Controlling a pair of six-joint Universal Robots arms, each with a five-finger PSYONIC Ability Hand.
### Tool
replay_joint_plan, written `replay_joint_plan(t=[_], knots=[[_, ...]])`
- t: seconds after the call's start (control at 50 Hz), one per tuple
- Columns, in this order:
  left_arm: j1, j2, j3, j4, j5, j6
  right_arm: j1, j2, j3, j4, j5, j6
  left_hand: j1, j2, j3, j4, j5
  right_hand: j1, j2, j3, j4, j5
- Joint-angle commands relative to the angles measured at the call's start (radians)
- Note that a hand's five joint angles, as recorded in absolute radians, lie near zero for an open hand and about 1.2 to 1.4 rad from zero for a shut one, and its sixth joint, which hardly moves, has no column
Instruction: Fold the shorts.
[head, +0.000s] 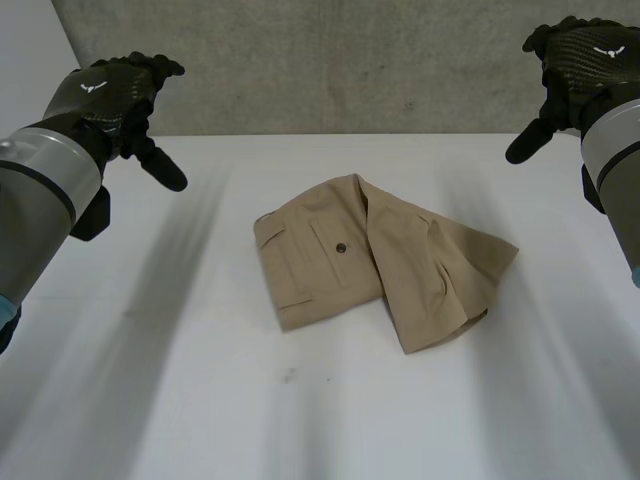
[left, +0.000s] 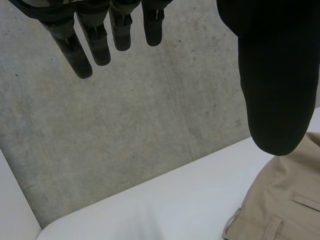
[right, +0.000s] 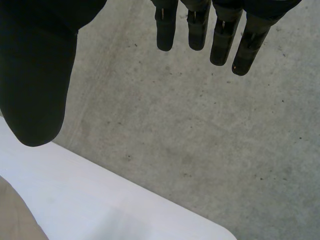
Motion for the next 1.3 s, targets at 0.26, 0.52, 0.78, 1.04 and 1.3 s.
replay_joint_plan(t=[0.26, 0.52, 0.78, 1.04, 1.3], knots=[[-0.128, -0.100, -0.092, -0.007, 0.066, 0.018, -0.002, 0.000, 0.044, 0.002, -0.199, -0.194, 0.175, 0.171, 0.135, 0.142, 0.124, -0.034, -0.053, -0.036, -0.060, -0.069], [-0.236, -0.423, -0.055, 0.095, 0.087, 0.038, 0.002, 0.031, 0.066, 0.002, -0.202, -0.231, 0.345, 0.341, 0.305, 0.312, 0.295, -0.034, -0.053, -0.036, -0.060, -0.069], [-0.248, -0.568, 0.042, 0.146, 0.070, 0.147, 0.002, 0.066, 0.078, 0.000, -0.202, -0.258, 0.439, 0.435, 0.399, 0.406, 0.389, -0.034, -0.053, -0.036, -0.060, -0.069], [-0.254, -0.588, 0.063, 0.263, -0.008, 0.231, 0.001, 0.072, 0.080, -0.012, -0.202, -0.283, 1.226, 1.222, 1.186, 1.193, 1.175, -0.034, -0.053, -0.036, -0.060, -0.069], [-0.155, -0.402, 0.013, 0.255, 0.088, 0.130, -0.004, 0.071, 0.080, -0.010, -0.202, -0.283, 1.226, 1.222, 1.186, 1.193, 1.175, -0.034, -0.053, -0.036, -0.060, -0.069]])
